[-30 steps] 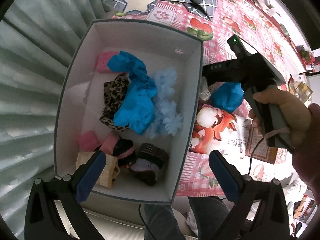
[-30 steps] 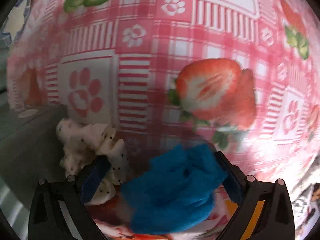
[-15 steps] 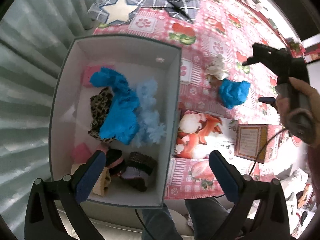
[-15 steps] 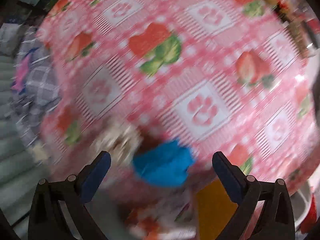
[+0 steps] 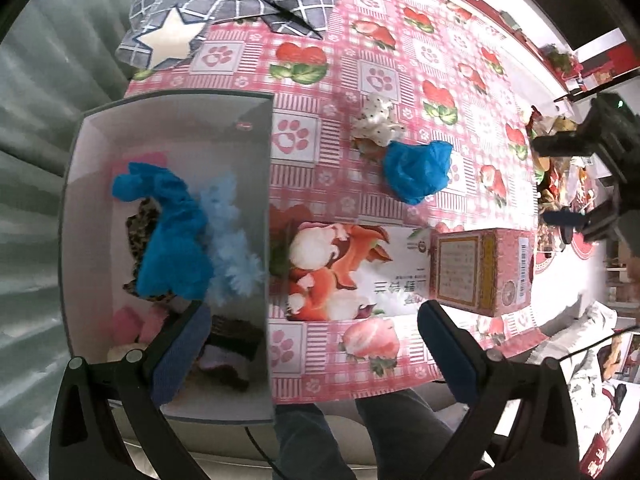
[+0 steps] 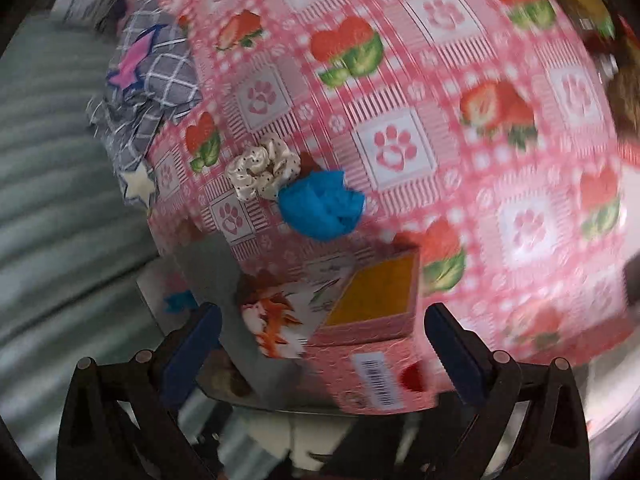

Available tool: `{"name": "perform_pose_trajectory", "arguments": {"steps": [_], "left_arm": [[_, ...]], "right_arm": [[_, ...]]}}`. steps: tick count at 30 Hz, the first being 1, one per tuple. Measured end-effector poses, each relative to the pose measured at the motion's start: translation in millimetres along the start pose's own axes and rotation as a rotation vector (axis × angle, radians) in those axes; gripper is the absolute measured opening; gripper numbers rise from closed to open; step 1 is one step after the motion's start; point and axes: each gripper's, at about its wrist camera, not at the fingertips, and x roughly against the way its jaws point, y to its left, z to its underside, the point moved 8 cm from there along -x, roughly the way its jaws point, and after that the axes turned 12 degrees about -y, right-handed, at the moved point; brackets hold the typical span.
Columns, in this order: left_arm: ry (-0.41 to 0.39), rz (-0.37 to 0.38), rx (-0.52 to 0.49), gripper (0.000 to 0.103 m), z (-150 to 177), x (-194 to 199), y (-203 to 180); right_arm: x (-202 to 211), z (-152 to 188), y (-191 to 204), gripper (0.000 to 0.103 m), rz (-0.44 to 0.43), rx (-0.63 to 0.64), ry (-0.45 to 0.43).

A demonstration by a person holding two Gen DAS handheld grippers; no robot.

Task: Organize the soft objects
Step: 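Move both tools back to the remaining soft items on the tablecloth, then grasp the white polka-dot scrunchie with the left tool while the right tool grasps the blue cloth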

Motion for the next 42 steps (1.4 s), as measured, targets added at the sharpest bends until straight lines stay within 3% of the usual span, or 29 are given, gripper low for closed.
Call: {"name": "perform_pose_trajectory", "arguments": {"steps": [4,7,11,16,17,18,19,20,25,29,32,34,38,42], "left_arm": [[0.014,-0.006,0.009,0.103,-3.7,-9.3,-9.5],[0.015,-0.027,0.016,0.103,-10.1,-13.3,-14.3],[0.023,-0.067,0.047,0.103,-21.9,-21.4,-15.8],[0.031,-0.102,0.076,0.103,-41.3,-37.2,-18.3],[0.031,-0.107,0.076,0.103,-45.6,-40.7,-19.4],[0.031,-0.114,0.072,0.103,-53.0,-47.4,-22.7],[0.029,-0.118,0.069,0.103,-57.7,-51.4,-24.8],[0.028,-0.124,0.064,0.103,-64.1,-57.5,-27.6],[0.042,-0.134,0.022,0.103,-98.8,-95.4,-47.0],[0.056,-0.136,-0.03,0.103,-119.3,-134.5,-67.7],[0.08,-0.14,-0.045,0.103,-126.3,-166.0,-79.4],[0.093,-0.153,-0.06,0.103,-128.8,-186.2,-84.7],[0.117,-0.175,-0.07,0.103,-127.7,-215.7,-87.9],[0.138,-0.174,-0.05,0.103,-121.9,-230.5,-83.4]], "right_arm": [[-28.2,-20.6,6.9,0.102,0.03,0.2,0.053],[-74.8,-27.9,16.7,0.102,0.079,0.358,0.121],[-132.2,-26.2,28.3,0.102,0.073,0.477,0.262],[-173.5,-26.3,32.3,0.101,0.085,0.555,0.358],[-176.1,-24.7,32.4,0.088,0.091,0.586,0.362],[-177.3,-22.2,31.7,0.055,0.104,0.627,0.364],[-178.0,-19.1,28.7,0.041,0.121,0.66,0.37],[-178.1,-17.3,24.8,0.039,0.128,0.673,0.372],[-156.9,-44.3,-6.8,0.038,0.122,0.592,0.247],[-119.5,-84.1,-71.8,0.038,0.207,0.467,0.1],[-104.4,-95.1,-108.8,0.038,0.182,0.386,0.046],[-103.0,-96.0,-120.8,0.044,0.161,0.354,0.014],[-113.3,-93.7,-123.4,0.046,0.166,0.366,-0.042],[-117.2,-88.8,-109.3,0.057,0.189,0.412,-0.086]]}}
